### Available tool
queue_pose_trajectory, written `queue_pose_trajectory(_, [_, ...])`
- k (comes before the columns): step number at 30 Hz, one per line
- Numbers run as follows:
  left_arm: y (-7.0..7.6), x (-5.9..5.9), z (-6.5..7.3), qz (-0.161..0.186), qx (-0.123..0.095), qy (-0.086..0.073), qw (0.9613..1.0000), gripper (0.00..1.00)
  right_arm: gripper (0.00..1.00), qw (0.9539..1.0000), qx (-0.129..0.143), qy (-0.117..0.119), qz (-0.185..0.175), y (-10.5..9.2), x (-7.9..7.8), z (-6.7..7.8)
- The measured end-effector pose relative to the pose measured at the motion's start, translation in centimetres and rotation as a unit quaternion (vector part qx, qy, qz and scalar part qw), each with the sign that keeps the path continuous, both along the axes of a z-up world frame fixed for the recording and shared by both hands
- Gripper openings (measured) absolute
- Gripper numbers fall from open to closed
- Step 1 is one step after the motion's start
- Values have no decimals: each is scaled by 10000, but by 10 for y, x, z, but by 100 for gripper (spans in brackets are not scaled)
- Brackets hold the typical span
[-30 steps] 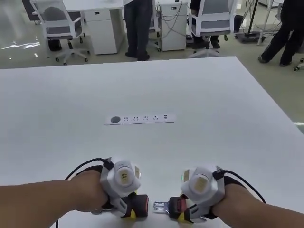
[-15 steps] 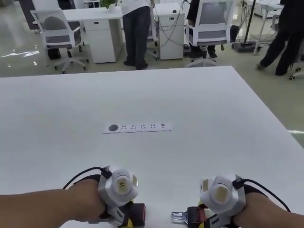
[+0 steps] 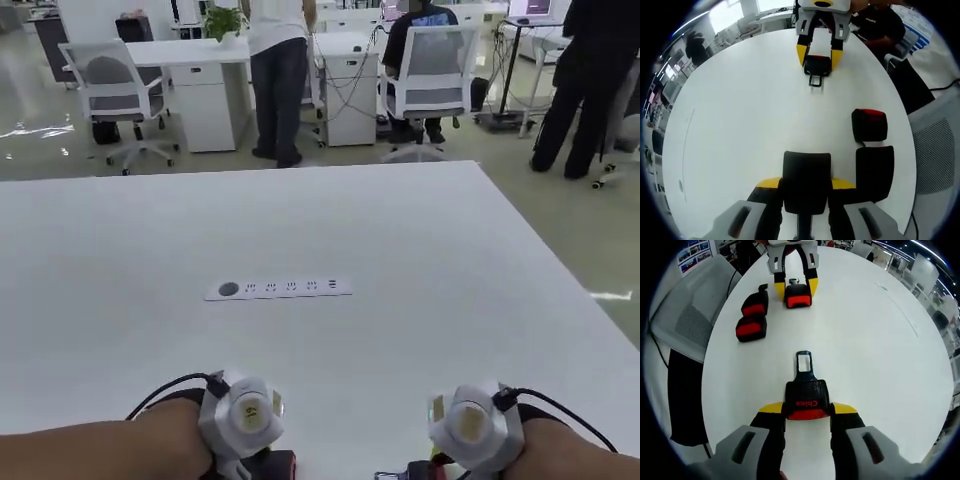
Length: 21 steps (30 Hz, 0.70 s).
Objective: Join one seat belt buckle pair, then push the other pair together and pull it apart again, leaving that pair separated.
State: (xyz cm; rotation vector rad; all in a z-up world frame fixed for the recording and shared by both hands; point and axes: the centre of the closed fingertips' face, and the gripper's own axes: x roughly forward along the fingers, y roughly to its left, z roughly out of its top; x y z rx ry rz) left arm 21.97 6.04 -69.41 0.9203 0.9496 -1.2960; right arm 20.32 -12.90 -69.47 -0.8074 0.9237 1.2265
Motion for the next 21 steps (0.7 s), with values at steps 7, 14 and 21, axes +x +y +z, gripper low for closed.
queue_pose_trajectory(7, [2, 3, 1, 41, 34, -70, 10000, 35, 36, 9996, -253, -94, -129, 1, 1, 2])
queue_pose_trajectory(14, [6, 6, 12, 355, 67, -474, 9982, 50, 39, 9989, -250, -285, -260, 1, -1, 2])
queue_pose_trajectory(21, [19, -9, 38, 1096, -587, -784, 9891, 54, 47, 9958, 167, -559, -699, 0, -13, 23])
